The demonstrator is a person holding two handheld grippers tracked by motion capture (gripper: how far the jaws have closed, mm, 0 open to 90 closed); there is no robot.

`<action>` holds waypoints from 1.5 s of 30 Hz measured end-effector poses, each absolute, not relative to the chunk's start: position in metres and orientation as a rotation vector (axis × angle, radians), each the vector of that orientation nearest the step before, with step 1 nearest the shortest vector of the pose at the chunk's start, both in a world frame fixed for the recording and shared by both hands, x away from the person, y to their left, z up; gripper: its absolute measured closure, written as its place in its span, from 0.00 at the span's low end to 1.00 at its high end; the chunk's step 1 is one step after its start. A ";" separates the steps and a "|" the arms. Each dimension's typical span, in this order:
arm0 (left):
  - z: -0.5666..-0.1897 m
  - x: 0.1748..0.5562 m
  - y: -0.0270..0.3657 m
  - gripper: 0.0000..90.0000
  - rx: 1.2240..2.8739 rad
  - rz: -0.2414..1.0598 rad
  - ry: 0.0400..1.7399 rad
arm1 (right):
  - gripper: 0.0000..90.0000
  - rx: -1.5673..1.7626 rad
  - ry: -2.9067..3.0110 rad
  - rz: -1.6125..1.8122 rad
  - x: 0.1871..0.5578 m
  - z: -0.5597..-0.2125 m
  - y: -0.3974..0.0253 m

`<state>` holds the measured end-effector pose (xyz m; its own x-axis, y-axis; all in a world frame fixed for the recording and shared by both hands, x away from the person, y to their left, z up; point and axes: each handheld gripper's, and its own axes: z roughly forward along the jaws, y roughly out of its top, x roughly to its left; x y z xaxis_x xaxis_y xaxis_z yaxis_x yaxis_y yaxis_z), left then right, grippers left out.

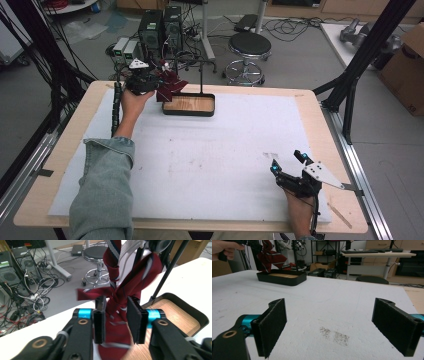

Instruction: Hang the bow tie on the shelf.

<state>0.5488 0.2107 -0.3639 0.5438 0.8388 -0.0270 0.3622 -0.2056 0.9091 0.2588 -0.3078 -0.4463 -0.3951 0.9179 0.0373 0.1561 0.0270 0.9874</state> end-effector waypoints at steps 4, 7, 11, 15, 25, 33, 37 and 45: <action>-0.361 0.546 0.213 0.66 1.792 0.609 0.978 | 0.13 1.110 1.629 1.430 0.259 -0.446 -0.308; -0.358 0.544 0.215 0.60 1.785 0.597 0.977 | 0.13 1.108 1.630 1.429 0.259 -0.446 -0.308; -0.350 0.537 0.218 0.55 1.779 0.599 0.968 | 0.13 1.109 1.629 1.430 0.259 -0.446 -0.308; -0.344 0.526 0.224 0.50 1.736 0.619 0.955 | 0.13 1.108 1.629 1.429 0.259 -0.446 -0.308; -0.329 0.485 0.242 0.37 1.695 0.662 0.907 | 0.13 1.111 1.625 1.419 0.258 -0.446 -0.308; -0.317 0.445 0.255 0.31 1.654 0.699 0.890 | 0.13 1.115 1.622 1.413 0.258 -0.446 -0.308; -0.312 0.424 0.260 0.29 1.625 0.718 0.884 | 0.13 1.120 1.618 1.412 0.258 -0.446 -0.308; -0.316 0.385 0.274 0.27 1.598 0.755 0.869 | 0.13 1.127 1.612 1.421 0.258 -0.446 -0.309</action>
<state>0.3853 0.2741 -0.3158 0.5256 0.8504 0.0254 0.1437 -0.1182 0.9825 0.2582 -0.3091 -0.4463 -0.3761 0.9256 0.0418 0.1577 0.0195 0.9873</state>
